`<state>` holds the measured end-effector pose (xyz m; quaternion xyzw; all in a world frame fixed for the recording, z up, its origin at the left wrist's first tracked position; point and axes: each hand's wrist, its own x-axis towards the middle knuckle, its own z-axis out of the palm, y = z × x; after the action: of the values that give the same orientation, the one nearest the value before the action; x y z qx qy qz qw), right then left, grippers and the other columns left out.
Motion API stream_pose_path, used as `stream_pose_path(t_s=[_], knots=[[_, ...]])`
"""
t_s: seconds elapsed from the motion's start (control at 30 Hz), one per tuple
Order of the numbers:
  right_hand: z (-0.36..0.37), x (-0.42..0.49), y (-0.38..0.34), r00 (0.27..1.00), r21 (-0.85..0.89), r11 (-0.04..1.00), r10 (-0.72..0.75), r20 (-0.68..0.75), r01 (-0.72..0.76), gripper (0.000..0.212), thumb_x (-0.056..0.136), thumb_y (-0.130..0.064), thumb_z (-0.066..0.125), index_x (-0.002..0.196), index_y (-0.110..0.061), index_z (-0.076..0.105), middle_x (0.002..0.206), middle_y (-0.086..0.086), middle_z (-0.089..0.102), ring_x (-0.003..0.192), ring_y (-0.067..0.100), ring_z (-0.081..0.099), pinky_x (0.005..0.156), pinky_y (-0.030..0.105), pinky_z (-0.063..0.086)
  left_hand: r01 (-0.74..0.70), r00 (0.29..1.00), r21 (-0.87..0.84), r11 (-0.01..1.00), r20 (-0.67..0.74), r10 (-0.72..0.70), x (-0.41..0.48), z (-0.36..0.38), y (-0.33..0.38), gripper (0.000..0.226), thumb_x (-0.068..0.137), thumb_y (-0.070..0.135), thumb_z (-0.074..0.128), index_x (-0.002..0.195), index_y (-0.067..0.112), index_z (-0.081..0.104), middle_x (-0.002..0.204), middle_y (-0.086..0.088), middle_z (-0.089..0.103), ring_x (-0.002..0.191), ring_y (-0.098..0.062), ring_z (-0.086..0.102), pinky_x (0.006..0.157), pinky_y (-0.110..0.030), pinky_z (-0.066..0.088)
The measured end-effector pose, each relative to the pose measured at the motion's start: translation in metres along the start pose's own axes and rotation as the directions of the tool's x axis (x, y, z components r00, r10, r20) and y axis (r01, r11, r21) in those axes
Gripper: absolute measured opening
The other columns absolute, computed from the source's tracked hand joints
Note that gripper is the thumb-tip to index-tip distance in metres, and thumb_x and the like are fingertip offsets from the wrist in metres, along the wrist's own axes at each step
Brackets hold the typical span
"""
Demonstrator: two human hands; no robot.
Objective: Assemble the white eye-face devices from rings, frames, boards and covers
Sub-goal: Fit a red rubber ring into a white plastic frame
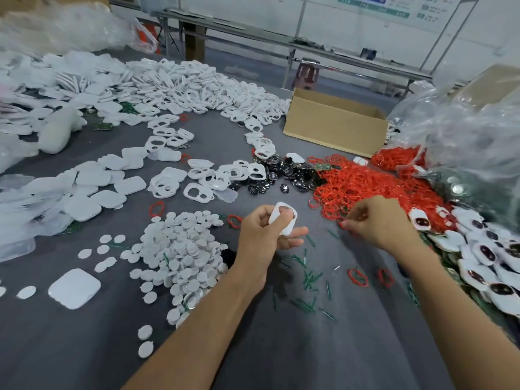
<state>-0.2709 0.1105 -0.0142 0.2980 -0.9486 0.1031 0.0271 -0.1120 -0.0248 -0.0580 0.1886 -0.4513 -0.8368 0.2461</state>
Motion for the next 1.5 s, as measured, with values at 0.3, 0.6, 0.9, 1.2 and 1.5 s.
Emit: stream_pose_path(t_s=[0.3,0.6,0.9,1.2,1.5], knots=[[0.021,-0.021,-0.003,0.969,0.303,0.947,-0.028,-0.247,0.104,0.012,0.075,-0.016,0.078,0.069,-0.021,0.069,0.076,0.002,0.072,0.071,0.017,0.064,0.069,0.029,0.048,-0.063,0.998,0.142,0.988,0.028,0.059,-0.002,0.000,-0.006,0.035,0.096,0.001,0.054,0.124,0.022,0.052,0.109,-0.018,0.062,0.077,-0.029,0.074,0.060,-0.029,0.060],[0.027,-0.037,-0.052,0.992,0.927,0.356,-0.083,-0.095,0.119,0.013,0.082,0.005,0.066,0.077,-0.006,0.070,0.057,0.001,0.069,0.052,0.009,0.063,0.051,0.018,0.050,-0.180,0.983,0.229,0.957,0.003,0.184,-0.001,0.001,-0.006,0.011,0.086,0.004,0.070,0.090,0.013,0.075,0.093,-0.007,0.070,0.069,-0.019,0.072,0.060,-0.024,0.058],[0.035,-0.042,-0.060,0.991,0.983,0.169,-0.121,-0.058,0.078,0.012,0.087,0.005,0.059,0.088,-0.002,0.069,0.063,0.002,0.071,0.056,0.008,0.065,0.058,0.017,0.052,-0.210,0.971,0.301,0.930,-0.043,0.234,0.003,-0.002,-0.010,0.008,0.081,0.007,0.076,0.082,0.015,0.078,0.090,-0.009,0.073,0.065,-0.025,0.071,0.060,-0.030,0.059],[0.033,-0.044,-0.058,0.949,0.798,0.518,-0.100,-0.299,0.306,0.008,0.082,0.000,0.071,0.087,-0.006,0.073,0.081,0.008,0.072,0.068,0.025,0.064,0.069,0.041,0.054,-0.308,0.936,0.413,0.857,-0.033,0.352,0.001,0.000,-0.009,0.018,0.081,0.005,0.075,0.072,0.020,0.073,0.086,0.004,0.069,0.066,-0.022,0.071,0.054,-0.021,0.054],[0.028,-0.049,-0.063,0.944,0.779,0.536,-0.146,-0.295,0.326,0.007,0.083,0.002,0.068,0.080,-0.005,0.069,0.069,0.012,0.067,0.057,0.015,0.052,0.055,0.035,0.045,-0.383,0.906,0.449,0.807,0.014,0.422,-0.002,0.001,-0.009,0.004,0.082,0.007,0.075,0.081,0.010,0.074,0.098,-0.002,0.066,0.076,-0.019,0.069,0.056,-0.027,0.058]])
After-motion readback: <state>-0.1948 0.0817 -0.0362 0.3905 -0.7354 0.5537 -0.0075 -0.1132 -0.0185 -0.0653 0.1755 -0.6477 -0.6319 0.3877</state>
